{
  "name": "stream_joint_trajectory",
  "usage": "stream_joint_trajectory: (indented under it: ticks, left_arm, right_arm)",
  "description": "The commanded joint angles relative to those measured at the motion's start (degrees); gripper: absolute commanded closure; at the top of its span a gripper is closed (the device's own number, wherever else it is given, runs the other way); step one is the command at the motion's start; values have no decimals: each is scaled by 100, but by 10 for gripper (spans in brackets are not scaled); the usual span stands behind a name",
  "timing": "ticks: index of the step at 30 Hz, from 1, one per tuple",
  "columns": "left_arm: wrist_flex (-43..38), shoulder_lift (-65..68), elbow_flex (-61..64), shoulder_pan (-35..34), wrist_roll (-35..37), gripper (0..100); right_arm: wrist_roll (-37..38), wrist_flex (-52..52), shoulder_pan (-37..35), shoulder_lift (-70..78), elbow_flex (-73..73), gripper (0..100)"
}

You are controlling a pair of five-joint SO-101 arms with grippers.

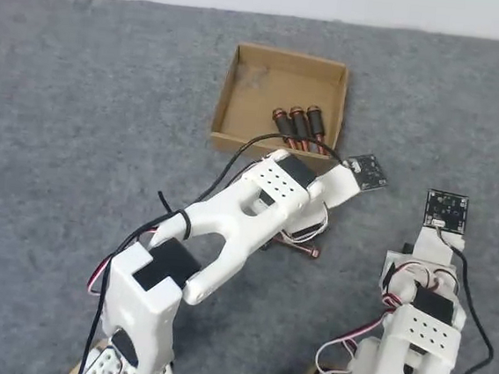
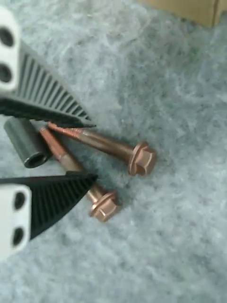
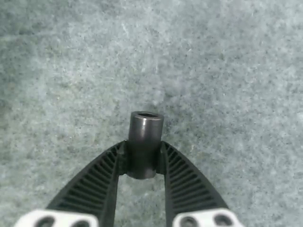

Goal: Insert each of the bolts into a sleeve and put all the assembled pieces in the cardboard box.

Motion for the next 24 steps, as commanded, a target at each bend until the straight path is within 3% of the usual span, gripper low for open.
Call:
stream_joint_trajectory:
  ticks: [1, 6, 10, 15, 22, 24]
  left_arm:
    - [0, -229, -303, 44, -202, 855]
    - [-774, 9, -321, 26, -202, 855]
    - [-826, 519, -690, 26, -176, 855]
    - [-264, 1055, -1429, 62, -158, 868]
    - [466, 1688, -2281, 149, -158, 993]
    - [730, 1846, -2492, 149, -158, 990]
  right_arm:
    - [97, -66, -57, -215, -26, 991]
    - [97, -66, -66, -215, -26, 991]
    - [97, -66, -66, -215, -26, 991]
    - [97, -66, -66, -215, -26, 991]
    - [97, -75, -66, -215, -18, 991]
    - [97, -75, -66, -215, -18, 991]
